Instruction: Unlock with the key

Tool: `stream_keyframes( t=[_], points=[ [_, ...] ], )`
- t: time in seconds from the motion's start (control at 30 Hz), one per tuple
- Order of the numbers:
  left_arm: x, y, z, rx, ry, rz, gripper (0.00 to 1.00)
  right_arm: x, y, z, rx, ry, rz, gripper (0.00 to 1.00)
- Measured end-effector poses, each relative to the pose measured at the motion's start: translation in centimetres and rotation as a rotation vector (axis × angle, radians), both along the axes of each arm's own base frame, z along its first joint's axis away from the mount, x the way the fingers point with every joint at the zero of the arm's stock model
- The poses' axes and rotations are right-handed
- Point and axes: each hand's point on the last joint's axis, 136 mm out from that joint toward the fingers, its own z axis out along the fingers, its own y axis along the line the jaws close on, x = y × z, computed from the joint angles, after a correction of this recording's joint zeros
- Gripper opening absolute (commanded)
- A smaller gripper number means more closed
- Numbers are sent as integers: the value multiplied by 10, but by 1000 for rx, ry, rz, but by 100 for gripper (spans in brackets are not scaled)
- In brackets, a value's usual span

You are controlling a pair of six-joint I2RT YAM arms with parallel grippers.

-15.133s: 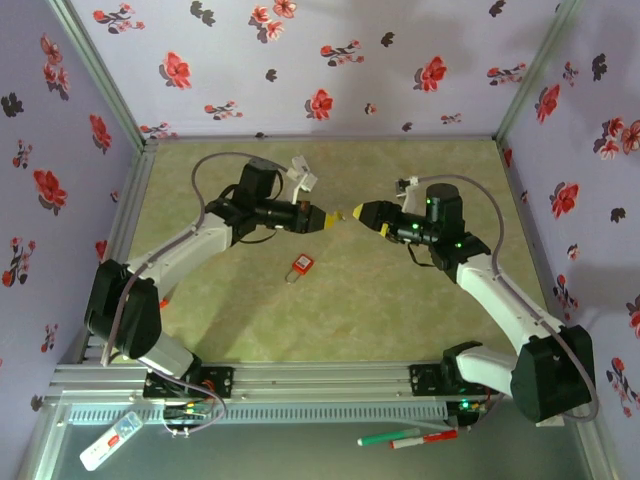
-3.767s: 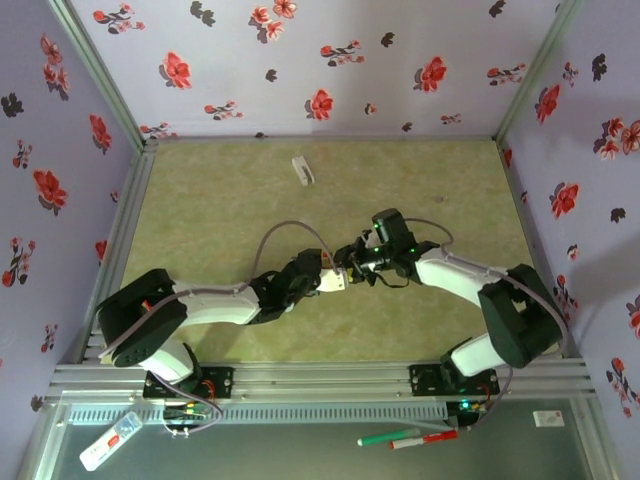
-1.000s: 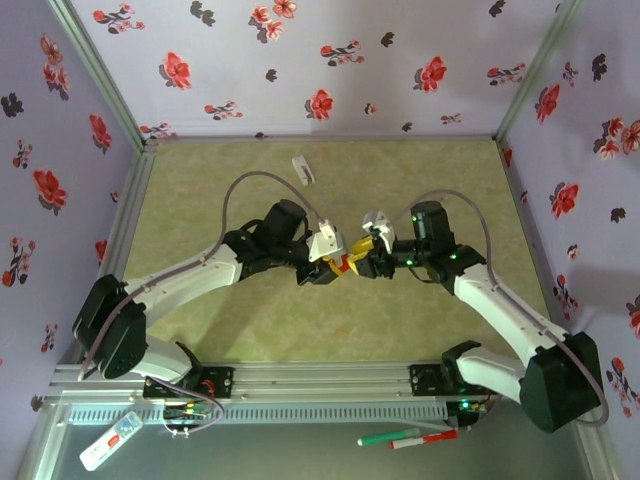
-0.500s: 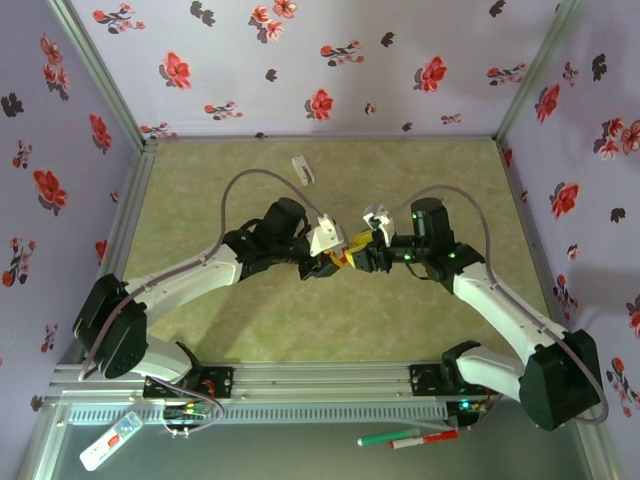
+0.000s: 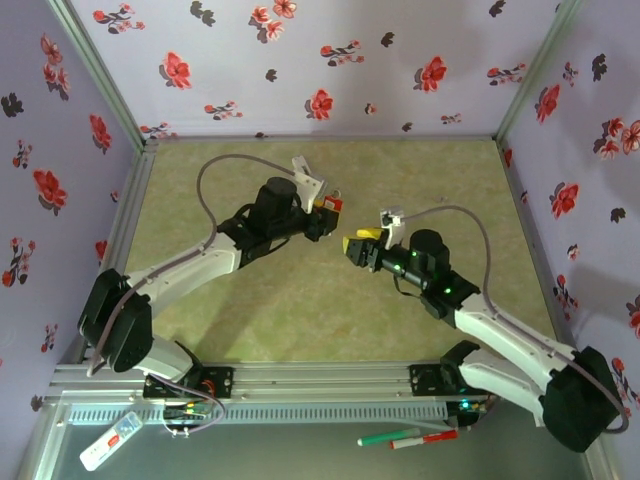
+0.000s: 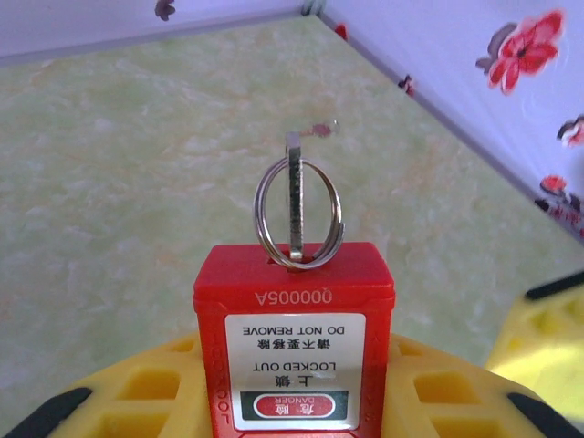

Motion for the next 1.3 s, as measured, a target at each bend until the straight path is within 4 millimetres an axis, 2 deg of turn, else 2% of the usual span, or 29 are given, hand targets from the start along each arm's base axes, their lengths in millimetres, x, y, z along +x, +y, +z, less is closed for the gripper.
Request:
stream_keyframes(
  t=[0.23,0.37,0.43,0.5,0.6,0.67,0.97,1.17,1.2,1.3],
  points=[
    [-2,-3,1,-43,55,34,0,8,20,-23,-15,38,13,46],
    [-6,-7,1,-51,67,31,0,14,24,-28,-10,38,8,42],
    [-8,-9,1,-52,69,30,0,17,26,-29,-8,39,3,37],
    [-9,-10,1,-53,69,27,0,21,27,-29,-7,39,-7,27],
    [-8,-9,2,-57,66,39,0,23,32,-26,10,32,-4,6],
    [-4,-7,2,-56,67,61,0,24,37,-25,19,33,3,0],
    [5,11,-12,-26,138,138,0,14,57,-46,-7,43,7,0],
    [5,15,-16,-17,160,150,0,12,58,-48,0,43,-9,0],
    [5,15,-16,-18,160,148,0,12,58,-48,-3,45,-10,8],
    [6,13,-9,-38,145,140,0,6,55,-45,-23,59,-3,54]
  ],
)
